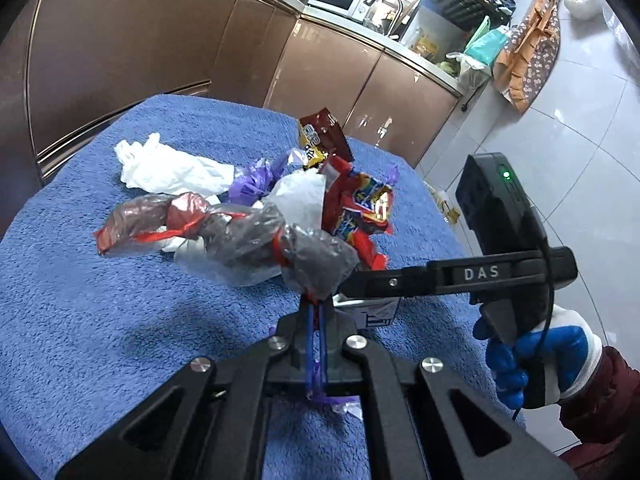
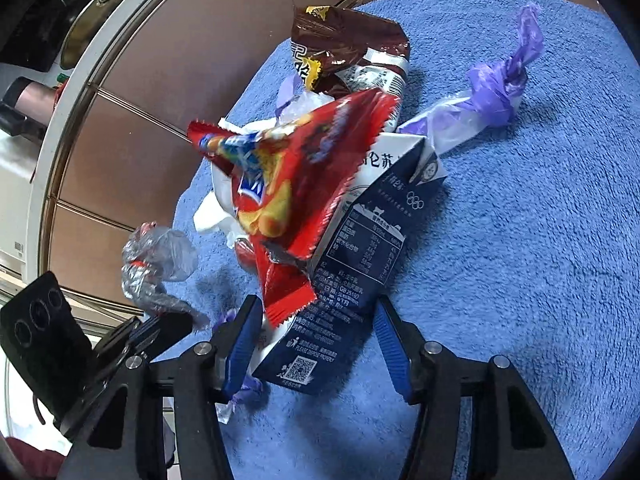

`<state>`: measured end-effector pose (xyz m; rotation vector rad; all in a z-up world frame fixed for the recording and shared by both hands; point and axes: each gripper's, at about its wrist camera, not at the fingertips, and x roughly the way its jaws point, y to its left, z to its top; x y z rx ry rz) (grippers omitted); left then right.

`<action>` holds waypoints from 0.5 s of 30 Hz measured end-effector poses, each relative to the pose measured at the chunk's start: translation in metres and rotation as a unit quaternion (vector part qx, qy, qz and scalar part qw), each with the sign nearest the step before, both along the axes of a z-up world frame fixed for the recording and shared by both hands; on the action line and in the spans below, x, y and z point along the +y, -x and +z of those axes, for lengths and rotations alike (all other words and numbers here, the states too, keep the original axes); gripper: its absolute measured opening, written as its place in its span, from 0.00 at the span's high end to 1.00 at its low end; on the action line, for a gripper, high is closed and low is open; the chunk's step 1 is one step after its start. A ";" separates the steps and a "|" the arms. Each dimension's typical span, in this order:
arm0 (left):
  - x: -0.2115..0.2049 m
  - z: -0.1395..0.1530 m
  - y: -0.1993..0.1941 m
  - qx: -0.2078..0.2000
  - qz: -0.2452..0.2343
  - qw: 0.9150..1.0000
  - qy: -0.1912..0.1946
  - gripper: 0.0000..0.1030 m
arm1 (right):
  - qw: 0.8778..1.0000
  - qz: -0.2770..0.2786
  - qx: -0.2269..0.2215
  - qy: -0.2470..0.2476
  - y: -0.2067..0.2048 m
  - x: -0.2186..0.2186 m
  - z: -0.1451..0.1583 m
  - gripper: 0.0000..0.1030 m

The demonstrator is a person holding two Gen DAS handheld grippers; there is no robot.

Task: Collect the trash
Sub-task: 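Grasp the dark blue milk carton with the right tool while the left tool grasps clear plastic wrappers, then carry both held items over the white bin and open both tools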

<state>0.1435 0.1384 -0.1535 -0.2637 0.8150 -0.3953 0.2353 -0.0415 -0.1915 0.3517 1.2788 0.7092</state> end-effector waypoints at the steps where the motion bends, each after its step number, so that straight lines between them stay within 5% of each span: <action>1: 0.001 0.002 0.003 -0.002 0.002 1.000 0.000 0.98 | 1.000 0.001 0.004 -0.006 0.000 0.000 -0.002 0.53; 6: -0.006 0.022 0.016 -0.020 -0.001 1.000 -0.010 0.98 | 0.998 0.012 0.039 -0.052 0.010 -0.011 -0.003 0.67; 15: -0.063 0.066 0.036 -0.062 -0.064 0.995 -0.038 0.98 | 0.997 -0.034 -0.064 0.029 0.073 -0.078 0.050 0.67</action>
